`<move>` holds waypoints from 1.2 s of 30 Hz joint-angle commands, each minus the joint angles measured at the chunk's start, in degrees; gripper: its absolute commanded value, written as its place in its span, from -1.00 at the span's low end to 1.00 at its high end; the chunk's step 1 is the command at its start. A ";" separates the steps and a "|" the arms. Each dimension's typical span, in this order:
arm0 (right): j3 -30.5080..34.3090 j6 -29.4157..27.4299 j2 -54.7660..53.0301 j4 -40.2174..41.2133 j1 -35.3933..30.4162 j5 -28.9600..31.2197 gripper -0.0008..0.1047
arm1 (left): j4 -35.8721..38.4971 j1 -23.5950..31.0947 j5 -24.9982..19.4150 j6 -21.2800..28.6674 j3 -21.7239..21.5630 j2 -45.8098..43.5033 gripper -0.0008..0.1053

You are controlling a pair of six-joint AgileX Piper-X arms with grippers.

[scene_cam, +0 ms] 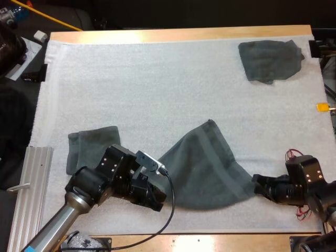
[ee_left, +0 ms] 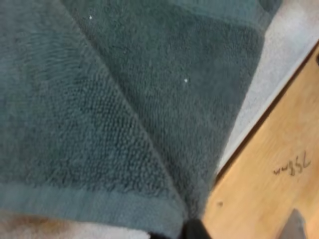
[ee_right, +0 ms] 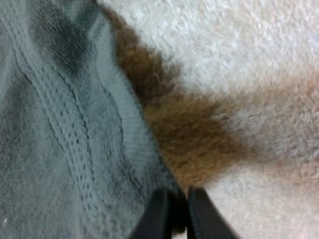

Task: Pick towel from pile, fold and stack

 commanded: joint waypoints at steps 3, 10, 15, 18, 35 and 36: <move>-0.08 -0.95 -1.80 5.11 1.72 -0.18 -0.98 | -1.74 -4.19 0.39 -1.73 0.26 -0.36 -0.98; 0.33 3.49 -1.86 2.43 4.26 0.78 -0.98 | -5.25 -4.26 -0.66 -3.03 0.10 0.16 -0.98; 0.63 9.43 3.09 -8.44 3.86 0.63 -0.98 | -9.59 -1.14 0.39 -4.28 0.13 3.86 -0.98; 0.55 12.23 7.48 -14.92 3.68 0.45 -0.98 | -12.04 1.34 2.41 -4.87 0.23 7.03 -0.98; -4.91 10.87 -8.47 0.11 10.20 4.73 -0.99 | -3.54 3.01 1.45 -4.31 -2.60 -6.10 -0.99; -6.04 10.97 -8.89 1.11 11.59 5.60 -0.99 | -2.46 3.05 1.45 -4.34 -3.16 -6.97 -0.99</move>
